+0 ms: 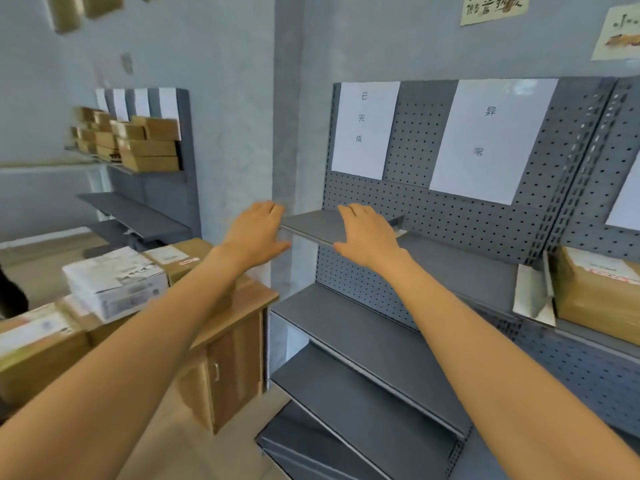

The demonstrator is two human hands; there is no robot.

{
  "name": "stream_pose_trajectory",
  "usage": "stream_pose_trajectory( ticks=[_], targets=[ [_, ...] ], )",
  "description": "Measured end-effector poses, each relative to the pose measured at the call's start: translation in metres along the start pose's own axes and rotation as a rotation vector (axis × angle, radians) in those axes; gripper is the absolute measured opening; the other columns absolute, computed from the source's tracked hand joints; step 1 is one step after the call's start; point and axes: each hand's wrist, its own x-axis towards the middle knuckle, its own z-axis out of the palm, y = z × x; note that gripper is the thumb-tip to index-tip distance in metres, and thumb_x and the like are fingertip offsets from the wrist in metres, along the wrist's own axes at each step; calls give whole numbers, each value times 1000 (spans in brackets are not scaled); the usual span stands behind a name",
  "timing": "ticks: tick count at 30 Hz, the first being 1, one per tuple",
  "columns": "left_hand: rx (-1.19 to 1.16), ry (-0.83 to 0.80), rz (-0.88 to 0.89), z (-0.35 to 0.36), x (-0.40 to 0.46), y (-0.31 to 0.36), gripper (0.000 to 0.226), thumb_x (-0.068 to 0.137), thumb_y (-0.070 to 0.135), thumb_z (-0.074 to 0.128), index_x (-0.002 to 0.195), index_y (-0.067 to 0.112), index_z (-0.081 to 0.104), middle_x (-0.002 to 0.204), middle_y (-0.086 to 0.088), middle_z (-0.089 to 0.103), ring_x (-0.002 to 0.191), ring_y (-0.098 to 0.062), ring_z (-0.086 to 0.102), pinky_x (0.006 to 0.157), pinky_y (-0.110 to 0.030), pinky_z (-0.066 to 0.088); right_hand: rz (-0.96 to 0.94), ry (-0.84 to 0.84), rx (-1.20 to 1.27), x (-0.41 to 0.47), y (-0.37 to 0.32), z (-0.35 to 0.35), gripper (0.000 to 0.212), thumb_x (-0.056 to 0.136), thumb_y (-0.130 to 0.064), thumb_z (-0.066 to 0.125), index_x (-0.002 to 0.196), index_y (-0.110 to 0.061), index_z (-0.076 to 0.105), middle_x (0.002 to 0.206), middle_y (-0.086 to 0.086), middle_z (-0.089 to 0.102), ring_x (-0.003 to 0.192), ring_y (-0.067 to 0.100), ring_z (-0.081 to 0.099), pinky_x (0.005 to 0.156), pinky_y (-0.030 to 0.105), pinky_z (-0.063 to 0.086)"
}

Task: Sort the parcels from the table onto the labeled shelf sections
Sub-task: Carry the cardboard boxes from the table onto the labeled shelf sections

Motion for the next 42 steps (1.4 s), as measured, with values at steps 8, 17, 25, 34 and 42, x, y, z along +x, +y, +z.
stream_pose_trajectory(
  ticks=[8, 17, 25, 34, 42],
  targets=[
    [109, -25, -212, -4, -55, -116, 65, 90, 37, 63, 143, 9, 38, 143, -10, 44, 133, -28, 38, 105, -38, 36, -218, -15, 108, 58, -117, 43, 60, 90, -31, 61, 140, -7, 38, 141, 12, 43, 129, 31, 40, 100, 39, 40],
    [190, -111, -466, 29, -98, -219, 64, 88, 40, 64, 139, 9, 42, 141, -8, 47, 131, -27, 41, 103, -36, 39, -408, -58, 236, 120, -215, 132, 62, 87, -30, 63, 140, -10, 39, 139, 8, 46, 127, 27, 42, 98, 35, 38],
    [236, -152, -605, 69, -73, -292, 65, 89, 38, 63, 142, 10, 39, 142, -7, 46, 131, -26, 40, 100, -37, 41, -503, -61, 296, 207, -253, 203, 51, 87, -33, 60, 131, -12, 47, 131, 7, 52, 120, 26, 47, 91, 33, 41],
    [245, -220, -749, 116, -59, -356, 62, 89, 38, 63, 139, 9, 41, 142, -7, 45, 130, -27, 40, 96, -39, 43, -565, -191, 352, 274, -291, 274, 59, 86, -31, 64, 138, -13, 42, 139, 7, 46, 124, 27, 44, 91, 39, 46],
    [185, -261, -845, 157, -47, -426, 68, 89, 39, 63, 144, 10, 36, 144, -7, 44, 132, -26, 38, 97, -41, 42, -574, -316, 445, 325, -333, 336, 56, 84, -28, 66, 133, -9, 44, 133, 10, 47, 120, 30, 45, 94, 47, 46]
  ],
)
